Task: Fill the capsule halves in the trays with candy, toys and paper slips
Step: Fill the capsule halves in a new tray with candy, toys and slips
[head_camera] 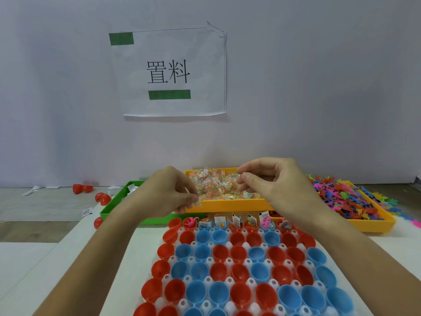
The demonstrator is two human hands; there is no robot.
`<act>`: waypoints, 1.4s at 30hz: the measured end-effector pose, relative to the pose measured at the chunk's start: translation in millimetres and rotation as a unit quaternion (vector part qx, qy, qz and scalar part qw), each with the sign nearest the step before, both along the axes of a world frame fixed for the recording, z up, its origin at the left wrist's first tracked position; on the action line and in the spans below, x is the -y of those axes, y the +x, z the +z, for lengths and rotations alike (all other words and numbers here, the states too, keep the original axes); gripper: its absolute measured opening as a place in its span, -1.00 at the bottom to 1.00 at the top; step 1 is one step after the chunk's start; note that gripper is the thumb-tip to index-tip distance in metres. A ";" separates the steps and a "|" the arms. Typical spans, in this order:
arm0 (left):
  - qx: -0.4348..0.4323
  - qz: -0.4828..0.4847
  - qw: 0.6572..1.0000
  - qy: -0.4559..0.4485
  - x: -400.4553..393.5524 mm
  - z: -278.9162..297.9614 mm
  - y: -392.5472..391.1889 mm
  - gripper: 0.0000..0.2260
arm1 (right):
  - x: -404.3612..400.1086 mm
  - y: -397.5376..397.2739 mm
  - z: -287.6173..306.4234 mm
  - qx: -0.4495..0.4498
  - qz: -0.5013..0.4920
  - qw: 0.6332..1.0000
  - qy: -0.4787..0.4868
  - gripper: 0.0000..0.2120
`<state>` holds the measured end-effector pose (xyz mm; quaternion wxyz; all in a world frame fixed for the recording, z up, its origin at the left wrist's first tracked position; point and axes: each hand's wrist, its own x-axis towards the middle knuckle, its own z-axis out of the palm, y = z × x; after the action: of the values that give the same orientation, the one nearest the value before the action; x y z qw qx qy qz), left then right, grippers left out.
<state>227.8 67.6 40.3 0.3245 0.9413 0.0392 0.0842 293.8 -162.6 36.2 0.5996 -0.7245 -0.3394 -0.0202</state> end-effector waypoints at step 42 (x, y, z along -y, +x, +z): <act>0.069 0.110 0.971 0.199 -0.7 -16.4 9.2 -0.76 | 7.0 8.8 -0.8 0.060 -0.049 0.996 -0.050 -0.83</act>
<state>237.0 68.3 24.0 0.1216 0.9689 0.1021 0.1900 302.6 -169.6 35.4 0.5397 -0.7665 -0.3397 -0.0761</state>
